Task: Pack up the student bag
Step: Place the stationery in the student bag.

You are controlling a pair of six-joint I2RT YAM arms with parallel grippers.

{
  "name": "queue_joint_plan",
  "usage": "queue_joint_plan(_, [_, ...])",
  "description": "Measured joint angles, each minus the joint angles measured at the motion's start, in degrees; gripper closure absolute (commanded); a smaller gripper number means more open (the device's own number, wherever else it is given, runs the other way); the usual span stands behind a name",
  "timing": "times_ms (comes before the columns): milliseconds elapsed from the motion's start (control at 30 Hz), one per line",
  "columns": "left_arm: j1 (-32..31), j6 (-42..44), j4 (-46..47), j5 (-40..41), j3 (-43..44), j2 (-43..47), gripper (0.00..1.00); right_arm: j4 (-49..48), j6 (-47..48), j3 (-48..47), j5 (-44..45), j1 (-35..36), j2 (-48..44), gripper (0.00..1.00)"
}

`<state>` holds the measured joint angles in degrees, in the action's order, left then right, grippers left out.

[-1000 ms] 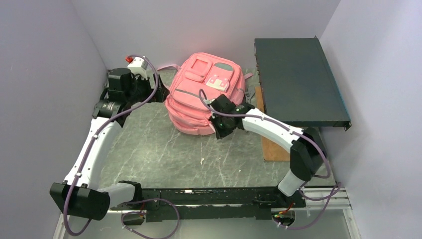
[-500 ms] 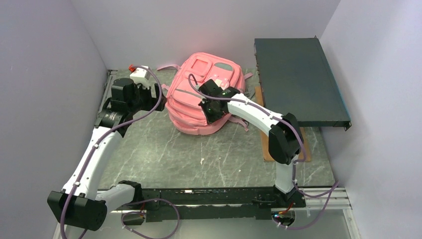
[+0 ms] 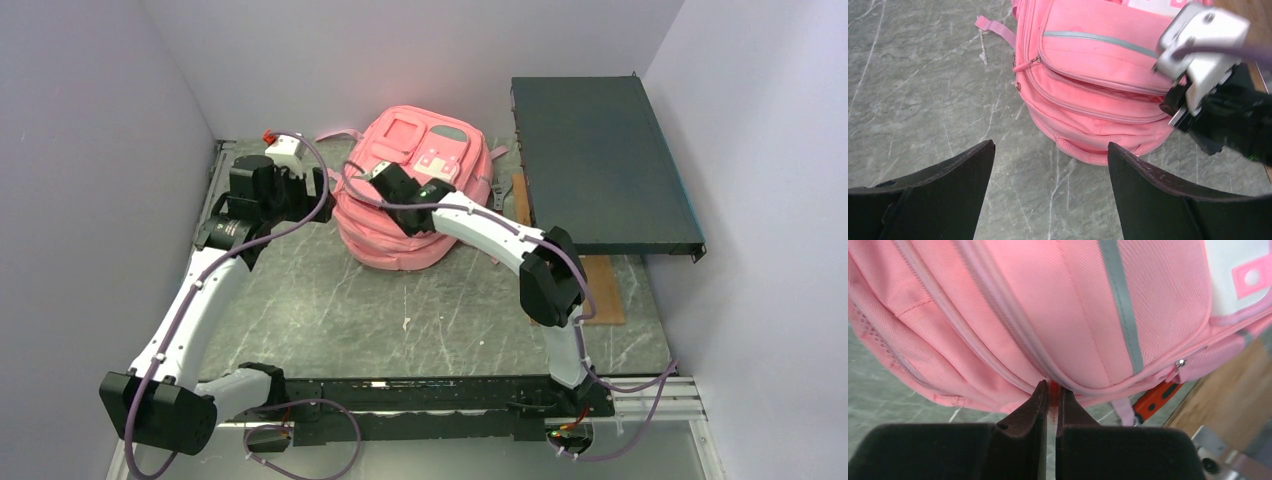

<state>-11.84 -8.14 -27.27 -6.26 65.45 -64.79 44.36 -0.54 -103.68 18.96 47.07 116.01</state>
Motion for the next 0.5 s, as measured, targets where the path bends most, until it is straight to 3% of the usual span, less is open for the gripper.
queue_joint_plan(300, [0.1, -0.5, 0.5, 4.3, -1.3, 0.9, 0.12, -19.7, 18.8, 14.4, 8.8, 4.3, -1.0, 0.95])
queue_joint_plan(500, [3.3, -3.3, 1.2, 10.8, -3.8, 5.0, 0.11, -26.1, 25.3, 15.6, 12.2, 4.8, -1.0, 0.89])
